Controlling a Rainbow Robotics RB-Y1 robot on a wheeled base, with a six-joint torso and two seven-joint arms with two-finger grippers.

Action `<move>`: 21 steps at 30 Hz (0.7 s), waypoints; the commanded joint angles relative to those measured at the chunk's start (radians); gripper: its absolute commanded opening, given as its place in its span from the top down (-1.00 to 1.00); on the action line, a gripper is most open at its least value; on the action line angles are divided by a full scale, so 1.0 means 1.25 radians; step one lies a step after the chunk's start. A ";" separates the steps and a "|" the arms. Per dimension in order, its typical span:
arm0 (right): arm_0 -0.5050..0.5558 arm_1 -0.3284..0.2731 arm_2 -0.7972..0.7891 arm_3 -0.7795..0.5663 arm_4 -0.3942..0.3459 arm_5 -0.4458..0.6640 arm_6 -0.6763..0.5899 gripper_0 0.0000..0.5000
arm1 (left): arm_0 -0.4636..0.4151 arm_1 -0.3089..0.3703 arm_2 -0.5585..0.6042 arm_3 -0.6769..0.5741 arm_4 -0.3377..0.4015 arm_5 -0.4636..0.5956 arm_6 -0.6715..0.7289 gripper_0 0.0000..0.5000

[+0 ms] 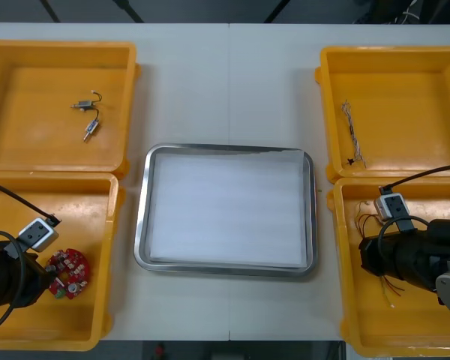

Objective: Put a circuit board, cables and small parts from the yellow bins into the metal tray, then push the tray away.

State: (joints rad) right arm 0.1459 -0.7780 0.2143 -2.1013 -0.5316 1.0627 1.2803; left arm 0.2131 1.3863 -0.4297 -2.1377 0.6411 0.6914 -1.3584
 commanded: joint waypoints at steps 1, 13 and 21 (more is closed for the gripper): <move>-0.016 -0.026 0.020 0.017 -0.013 0.001 0.034 1.00 | -0.018 -0.014 -0.015 -0.001 -0.007 -0.011 -0.036 -1.00; -0.103 -0.042 -0.033 -0.028 -0.072 0.184 0.045 1.00 | -0.018 -0.021 -0.015 -0.001 -0.013 -0.013 -0.035 -1.00; -0.146 -0.042 -0.109 -0.079 -0.154 0.371 0.056 1.00 | -0.018 -0.021 -0.016 0.001 -0.016 -0.013 -0.035 -0.21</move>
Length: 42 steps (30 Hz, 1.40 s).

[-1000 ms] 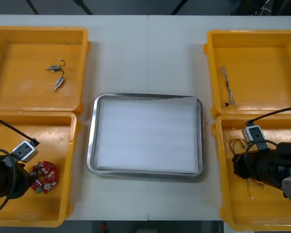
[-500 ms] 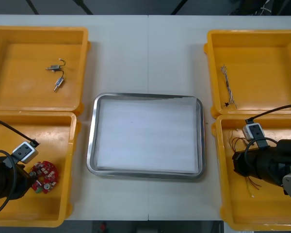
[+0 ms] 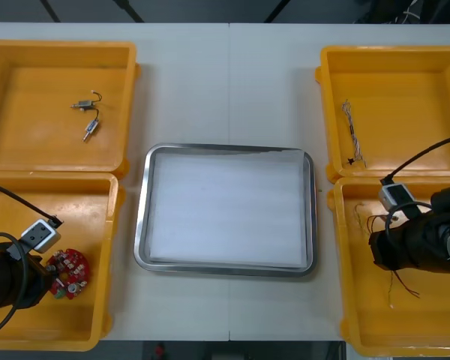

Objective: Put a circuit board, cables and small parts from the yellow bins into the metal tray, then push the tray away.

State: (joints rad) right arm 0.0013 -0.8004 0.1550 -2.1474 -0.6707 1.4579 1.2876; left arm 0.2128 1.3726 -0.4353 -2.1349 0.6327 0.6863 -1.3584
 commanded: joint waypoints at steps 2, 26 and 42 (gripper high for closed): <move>-0.039 -0.024 -0.084 -0.048 -0.067 0.093 0.055 1.00 | -0.018 -0.010 -0.013 -0.002 -0.013 -0.013 -0.034 0.15; -0.227 -0.043 -0.210 -0.061 -0.264 0.370 0.080 1.00 | -0.017 0.086 0.012 0.000 0.063 -0.057 -0.018 1.00; -0.297 -0.107 -0.210 -0.060 -0.412 0.370 0.084 1.00 | -0.017 0.132 0.202 -0.015 0.311 0.089 -0.025 1.00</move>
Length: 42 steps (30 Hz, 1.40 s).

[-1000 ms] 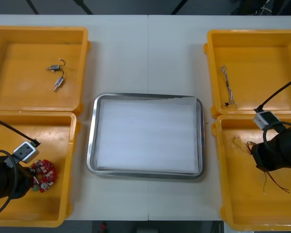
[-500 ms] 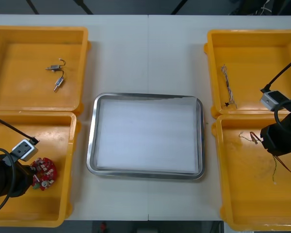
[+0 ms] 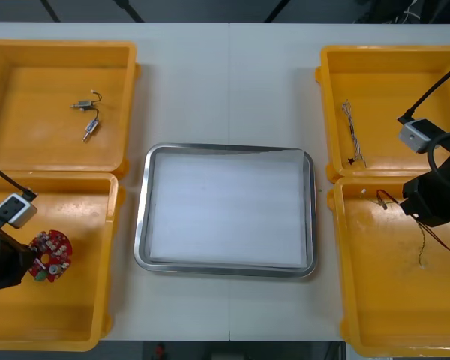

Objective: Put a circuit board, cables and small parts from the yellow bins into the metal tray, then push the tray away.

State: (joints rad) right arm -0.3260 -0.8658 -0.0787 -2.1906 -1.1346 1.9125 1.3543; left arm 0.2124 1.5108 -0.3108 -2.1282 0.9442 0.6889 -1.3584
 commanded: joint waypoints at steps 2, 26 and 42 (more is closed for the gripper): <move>-0.040 -0.063 -0.023 -0.027 -0.052 0.006 0.030 1.00 | -0.018 0.012 0.137 -0.025 0.089 0.130 -0.028 1.00; -0.051 -0.078 -0.023 -0.031 -0.048 0.006 0.028 1.00 | -0.288 -0.147 0.384 -0.081 0.383 0.620 0.187 1.00; -0.051 -0.078 -0.023 -0.031 -0.048 0.006 0.028 1.00 | -0.623 -0.342 0.066 -0.149 0.143 0.798 0.601 1.00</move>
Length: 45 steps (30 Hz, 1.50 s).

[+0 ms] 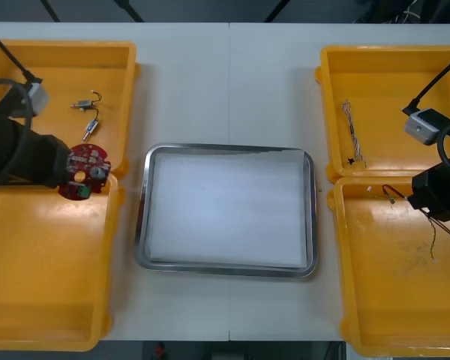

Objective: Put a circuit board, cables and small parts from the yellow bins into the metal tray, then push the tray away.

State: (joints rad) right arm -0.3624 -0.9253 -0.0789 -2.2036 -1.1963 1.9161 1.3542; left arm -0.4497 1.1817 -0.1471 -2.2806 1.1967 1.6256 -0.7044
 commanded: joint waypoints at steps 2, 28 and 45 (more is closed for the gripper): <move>-0.022 -0.030 -0.023 -0.020 0.001 0.003 0.028 1.00 | -0.120 -0.110 -0.100 -0.026 -0.089 0.067 0.116 1.00; -0.022 -0.030 -0.023 -0.020 0.001 0.003 0.028 1.00 | -0.131 -0.380 -0.465 0.106 -0.508 0.040 0.270 1.00; -0.022 -0.030 -0.023 -0.020 0.001 0.003 0.028 1.00 | -0.130 -0.404 -0.567 0.141 -0.524 0.011 0.322 1.00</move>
State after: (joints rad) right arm -0.3631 -0.9270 -0.0802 -2.2047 -1.1961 1.9166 1.3542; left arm -0.6050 0.6981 -0.8260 -2.0944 0.5626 1.6504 -0.3553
